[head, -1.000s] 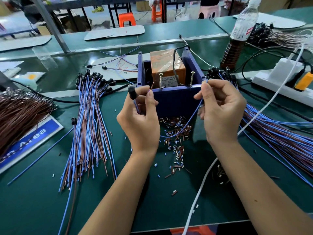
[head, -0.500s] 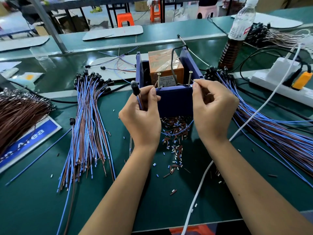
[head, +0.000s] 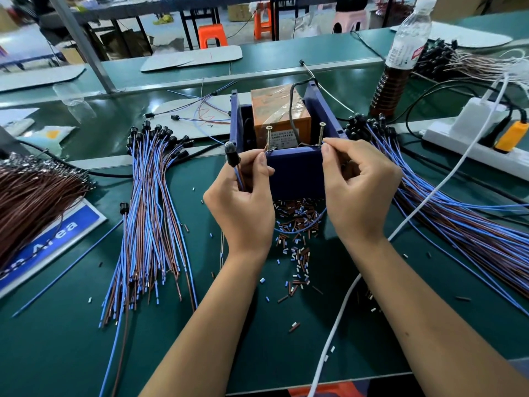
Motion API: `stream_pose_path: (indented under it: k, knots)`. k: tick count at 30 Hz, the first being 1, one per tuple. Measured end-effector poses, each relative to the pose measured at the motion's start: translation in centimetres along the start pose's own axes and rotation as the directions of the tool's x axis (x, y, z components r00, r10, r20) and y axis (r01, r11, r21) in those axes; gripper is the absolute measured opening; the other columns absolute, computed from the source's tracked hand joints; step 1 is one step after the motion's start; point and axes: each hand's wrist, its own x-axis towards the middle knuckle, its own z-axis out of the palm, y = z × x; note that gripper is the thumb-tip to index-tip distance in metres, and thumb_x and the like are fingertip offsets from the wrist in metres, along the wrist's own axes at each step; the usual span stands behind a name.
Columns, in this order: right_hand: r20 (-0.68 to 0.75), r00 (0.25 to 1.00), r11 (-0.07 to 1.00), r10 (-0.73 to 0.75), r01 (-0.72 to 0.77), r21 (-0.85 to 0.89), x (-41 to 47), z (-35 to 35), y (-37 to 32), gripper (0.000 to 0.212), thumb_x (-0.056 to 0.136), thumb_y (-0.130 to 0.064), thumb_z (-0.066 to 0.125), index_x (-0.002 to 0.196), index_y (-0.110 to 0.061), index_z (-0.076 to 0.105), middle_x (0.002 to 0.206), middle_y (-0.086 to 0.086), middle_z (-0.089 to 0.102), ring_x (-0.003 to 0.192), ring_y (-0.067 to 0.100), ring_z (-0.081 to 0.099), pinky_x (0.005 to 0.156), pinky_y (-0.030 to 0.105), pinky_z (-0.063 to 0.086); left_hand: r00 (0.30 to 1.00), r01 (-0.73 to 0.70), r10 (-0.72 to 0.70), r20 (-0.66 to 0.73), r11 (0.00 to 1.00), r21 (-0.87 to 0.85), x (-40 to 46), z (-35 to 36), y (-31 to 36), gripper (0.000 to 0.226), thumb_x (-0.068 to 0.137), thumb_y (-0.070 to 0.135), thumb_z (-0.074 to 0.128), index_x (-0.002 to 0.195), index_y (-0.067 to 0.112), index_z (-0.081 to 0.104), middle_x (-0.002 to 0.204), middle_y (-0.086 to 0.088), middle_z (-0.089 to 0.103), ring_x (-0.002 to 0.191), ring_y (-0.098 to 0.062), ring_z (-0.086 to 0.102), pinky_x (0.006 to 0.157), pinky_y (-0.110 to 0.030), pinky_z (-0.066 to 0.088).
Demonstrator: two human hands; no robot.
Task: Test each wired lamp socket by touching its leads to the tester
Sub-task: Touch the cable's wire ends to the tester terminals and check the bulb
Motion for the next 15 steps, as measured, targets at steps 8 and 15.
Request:
stream_pose_path:
  k: [8,15]
  knots:
    - [-0.028,0.999,0.999,-0.035,0.035,-0.001,-0.10,0.01,0.27,0.014,0.099,-0.011,0.068,0.096,-0.006,0.081,0.082,0.000,0.074,0.070,0.013,0.065,0.063,0.027,0.051,1.000,0.016,-0.016,-0.010,1.000,-0.011,-0.15,-0.02,0.11,0.011,0.098,0.008,0.067,0.091,0.003,0.074,0.069,0.007,0.070,0.065,-0.001,0.063,0.072,-0.013,0.045]
    - [-0.015,1.000,1.000,-0.016,0.016,0.003,-0.20,0.09,0.59,0.014,0.100,-0.013,0.068,0.096,-0.008,0.081,0.082,-0.002,0.074,0.069,0.012,0.064,0.062,0.029,0.051,1.000,0.009,-0.009,-0.008,1.000,-0.004,-0.13,-0.15,-0.08,0.011,0.098,0.010,0.067,0.092,0.005,0.075,0.070,0.007,0.071,0.066,-0.003,0.066,0.073,-0.013,0.046]
